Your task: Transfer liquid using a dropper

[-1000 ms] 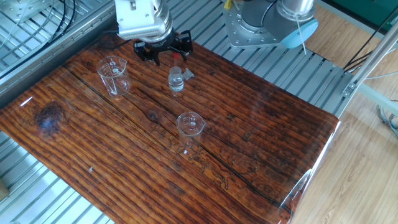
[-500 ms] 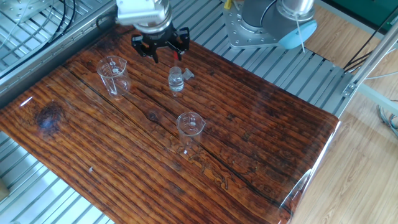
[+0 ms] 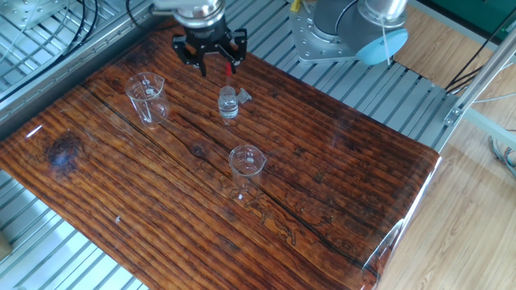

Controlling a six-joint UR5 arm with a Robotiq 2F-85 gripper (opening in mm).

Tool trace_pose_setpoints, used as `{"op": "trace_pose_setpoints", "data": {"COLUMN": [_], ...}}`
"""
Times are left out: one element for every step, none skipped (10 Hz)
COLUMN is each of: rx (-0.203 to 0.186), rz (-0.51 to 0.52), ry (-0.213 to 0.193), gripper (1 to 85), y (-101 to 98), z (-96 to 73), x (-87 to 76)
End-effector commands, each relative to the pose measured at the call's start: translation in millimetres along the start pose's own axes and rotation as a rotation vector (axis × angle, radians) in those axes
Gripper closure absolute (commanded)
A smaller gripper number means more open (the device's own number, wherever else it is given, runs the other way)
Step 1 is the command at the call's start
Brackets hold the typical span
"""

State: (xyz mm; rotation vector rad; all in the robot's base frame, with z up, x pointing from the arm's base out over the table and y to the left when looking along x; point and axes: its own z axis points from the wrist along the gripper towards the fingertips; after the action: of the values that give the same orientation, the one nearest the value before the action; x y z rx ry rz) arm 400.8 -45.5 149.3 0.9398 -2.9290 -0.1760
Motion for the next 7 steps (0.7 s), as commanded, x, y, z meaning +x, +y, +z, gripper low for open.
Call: {"op": "trace_pose_setpoints", "data": {"rx": [0.013, 0.012, 0.018, 0.039, 0.047, 0.045, 0.038], "rz": [0.07, 0.069, 0.077, 0.099, 0.122, 0.136, 0.162], "ry": [-0.083, -0.101, -0.119, -0.158, -0.174, -0.176, -0.173], "gripper": [29.0, 29.0, 29.0, 29.0, 29.0, 29.0, 29.3], "y": [1.7, 0.1, -2.9, -9.8, -12.7, -12.4, -11.6], "z": [-6.0, -5.9, -6.1, -5.6, -4.5, -2.5, 0.1], "x": [4.8, 5.7, 5.1, 0.3, -0.2, 2.7, 6.3]}}
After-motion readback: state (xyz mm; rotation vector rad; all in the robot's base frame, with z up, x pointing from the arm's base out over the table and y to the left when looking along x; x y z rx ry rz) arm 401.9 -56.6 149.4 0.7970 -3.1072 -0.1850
